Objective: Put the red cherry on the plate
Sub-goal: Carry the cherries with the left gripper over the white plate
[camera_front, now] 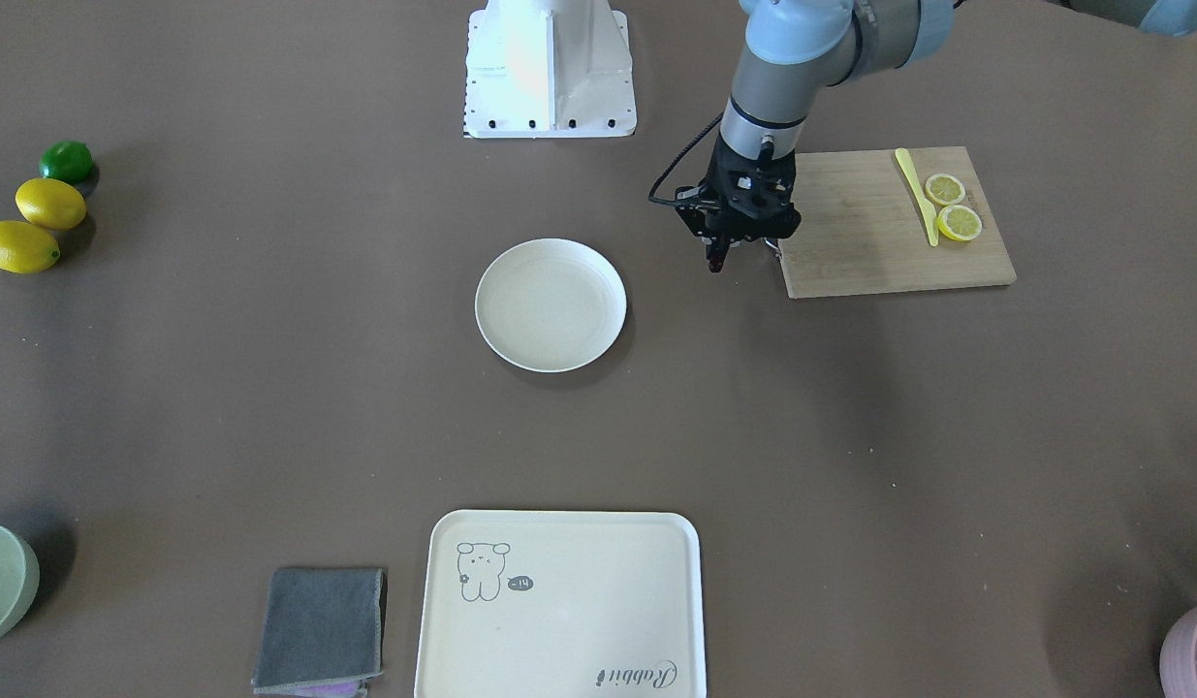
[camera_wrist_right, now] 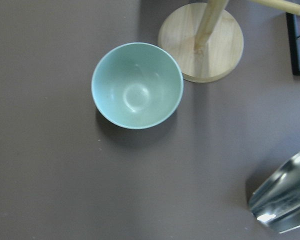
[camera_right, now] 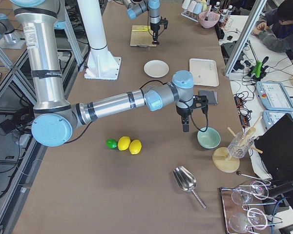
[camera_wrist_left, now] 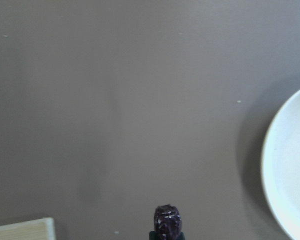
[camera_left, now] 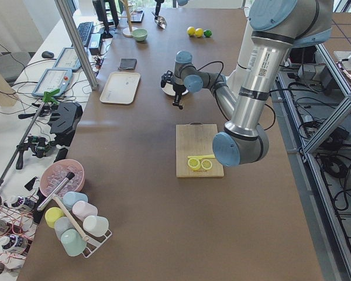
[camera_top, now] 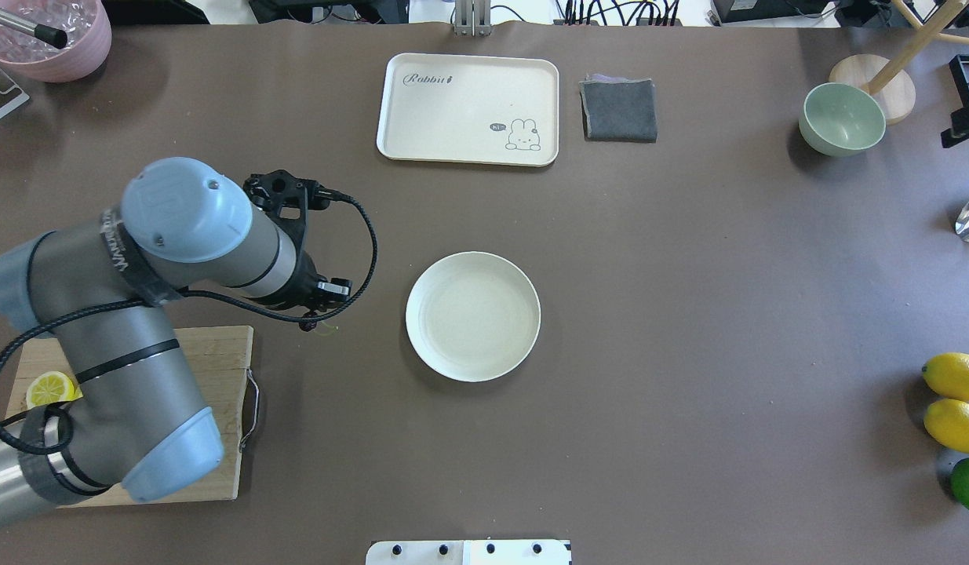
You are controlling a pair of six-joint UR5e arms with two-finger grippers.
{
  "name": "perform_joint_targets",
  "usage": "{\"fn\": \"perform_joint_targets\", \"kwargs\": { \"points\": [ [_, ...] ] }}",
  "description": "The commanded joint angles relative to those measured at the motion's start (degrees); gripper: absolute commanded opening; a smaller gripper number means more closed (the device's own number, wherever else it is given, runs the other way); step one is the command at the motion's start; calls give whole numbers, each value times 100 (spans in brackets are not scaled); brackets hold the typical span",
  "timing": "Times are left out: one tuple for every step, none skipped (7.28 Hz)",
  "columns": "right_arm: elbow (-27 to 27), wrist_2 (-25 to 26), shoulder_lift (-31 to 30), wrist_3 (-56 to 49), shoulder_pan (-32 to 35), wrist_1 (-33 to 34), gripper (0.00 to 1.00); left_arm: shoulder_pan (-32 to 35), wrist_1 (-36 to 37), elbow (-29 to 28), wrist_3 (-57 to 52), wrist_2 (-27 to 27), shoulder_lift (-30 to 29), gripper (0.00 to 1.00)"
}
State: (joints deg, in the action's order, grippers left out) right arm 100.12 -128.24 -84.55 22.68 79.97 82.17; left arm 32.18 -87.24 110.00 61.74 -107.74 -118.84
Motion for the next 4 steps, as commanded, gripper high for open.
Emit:
{"fn": "perform_joint_targets", "kwargs": {
  "points": [
    [-167, -279, -228, -1225, 623, 447, 100, -229, 32, -591, 451, 33, -708, 3],
    [-273, -324, -420, -1970, 834, 466, 100, -343, 23, -924, 679, 34, -1033, 3],
    [-326, -420, -605, -2352, 1028, 484, 100, -413, 23, -1128, 751, 42, -1280, 3],
    [-335, -421, -850, -2425, 1125, 475, 100, -519, -125, -1495, 978, 112, -1613, 3]
  ]
}}
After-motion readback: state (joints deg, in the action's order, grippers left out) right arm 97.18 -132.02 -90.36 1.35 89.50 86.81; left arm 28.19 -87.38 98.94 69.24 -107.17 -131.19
